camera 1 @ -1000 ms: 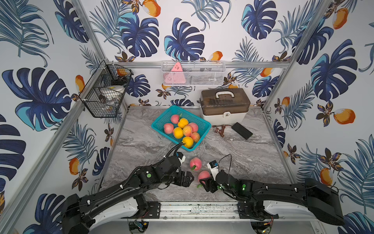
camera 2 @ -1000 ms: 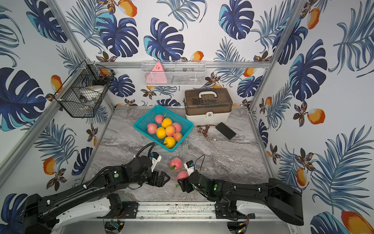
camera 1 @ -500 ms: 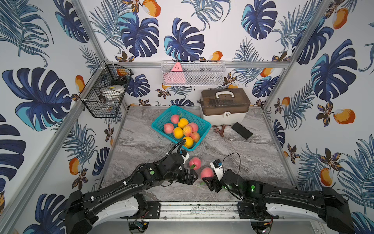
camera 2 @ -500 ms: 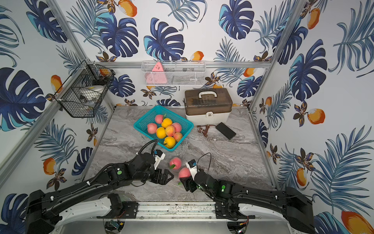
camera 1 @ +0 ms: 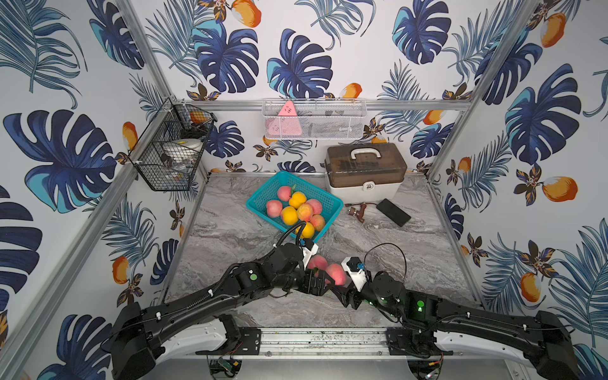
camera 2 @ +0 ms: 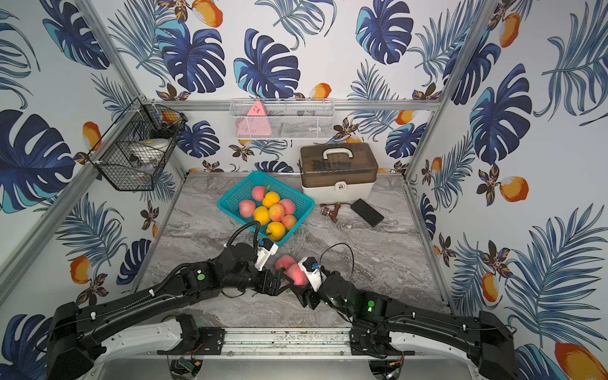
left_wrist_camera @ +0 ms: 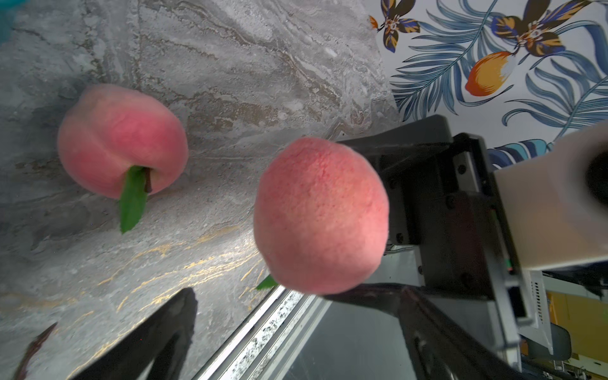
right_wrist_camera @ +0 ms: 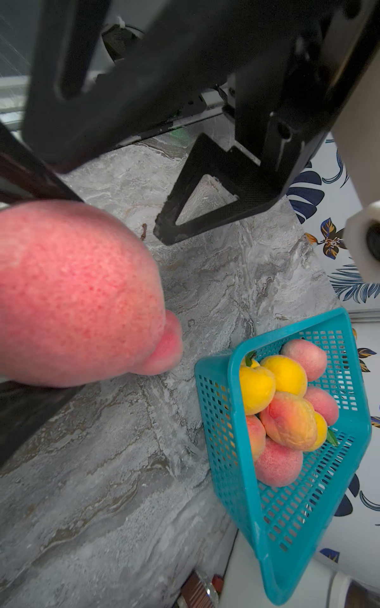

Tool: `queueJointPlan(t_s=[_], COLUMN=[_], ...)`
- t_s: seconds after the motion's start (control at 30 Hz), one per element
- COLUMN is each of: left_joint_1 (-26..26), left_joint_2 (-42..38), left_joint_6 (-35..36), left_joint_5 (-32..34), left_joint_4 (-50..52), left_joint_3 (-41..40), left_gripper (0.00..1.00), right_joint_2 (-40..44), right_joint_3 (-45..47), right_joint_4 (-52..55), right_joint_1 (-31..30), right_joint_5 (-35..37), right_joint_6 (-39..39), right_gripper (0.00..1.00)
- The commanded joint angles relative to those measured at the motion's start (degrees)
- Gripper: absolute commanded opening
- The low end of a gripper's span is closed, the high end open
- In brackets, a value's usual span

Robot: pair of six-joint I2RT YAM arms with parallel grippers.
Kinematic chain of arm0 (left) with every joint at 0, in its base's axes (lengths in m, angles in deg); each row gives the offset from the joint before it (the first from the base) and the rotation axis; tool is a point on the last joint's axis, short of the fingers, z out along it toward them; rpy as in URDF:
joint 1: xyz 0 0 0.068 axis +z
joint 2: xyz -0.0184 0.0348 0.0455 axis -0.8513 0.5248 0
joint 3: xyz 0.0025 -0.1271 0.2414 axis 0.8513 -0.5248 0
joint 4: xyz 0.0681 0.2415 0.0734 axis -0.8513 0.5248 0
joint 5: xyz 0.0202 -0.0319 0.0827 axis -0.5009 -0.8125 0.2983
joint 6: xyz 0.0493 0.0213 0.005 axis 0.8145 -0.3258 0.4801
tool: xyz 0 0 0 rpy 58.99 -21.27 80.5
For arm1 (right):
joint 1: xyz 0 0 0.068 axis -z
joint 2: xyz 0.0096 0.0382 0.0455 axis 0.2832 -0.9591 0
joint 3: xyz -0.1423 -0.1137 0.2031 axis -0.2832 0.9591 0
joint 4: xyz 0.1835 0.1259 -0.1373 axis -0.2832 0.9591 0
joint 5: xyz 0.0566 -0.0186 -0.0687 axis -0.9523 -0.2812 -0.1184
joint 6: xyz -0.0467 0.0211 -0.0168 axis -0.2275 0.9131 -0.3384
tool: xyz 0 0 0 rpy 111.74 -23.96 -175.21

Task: Put the peaches into the basket
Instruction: Pick up the peach from the center of the board, then place the peach in the basket.

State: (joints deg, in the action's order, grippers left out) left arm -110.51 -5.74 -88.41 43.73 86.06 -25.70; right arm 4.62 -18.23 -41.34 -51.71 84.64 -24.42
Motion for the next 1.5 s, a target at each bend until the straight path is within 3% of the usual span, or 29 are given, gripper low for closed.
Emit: queueJointPlan(t_s=[0.0, 0.4, 1.07, 1.47], left_joint_1=[-0.1, 0.0, -0.4, -0.6], left_joint_2=[1.1, 5.3, 8.8, 8.9], left_joint_6=[-2.2, -5.9, -7.4, -7.2], left_joint_5=[-2.1, -4.6, -6.8, -6.5], left_joint_4=[-4.7, -11.4, -15.1, -14.9], left_joint_3=[0.7, 0.7, 1.2, 1.0], left_gripper=[0.99, 0.98, 0.93, 0.74], right_joint_2=[0.3, 4.9, 3.7, 3.3], right_joint_3=[-0.1, 0.3, -1.7, -2.3], right_joint_4=[0.2, 1.8, 2.5, 3.1], right_joint_1=[0.0, 0.0, 0.0, 0.0], right_joint_5=[0.2, -0.6, -0.9, -0.4], right_joint_6=[-2.5, -5.9, -6.4, -5.9], right_gripper=[0.74, 0.75, 0.76, 0.76])
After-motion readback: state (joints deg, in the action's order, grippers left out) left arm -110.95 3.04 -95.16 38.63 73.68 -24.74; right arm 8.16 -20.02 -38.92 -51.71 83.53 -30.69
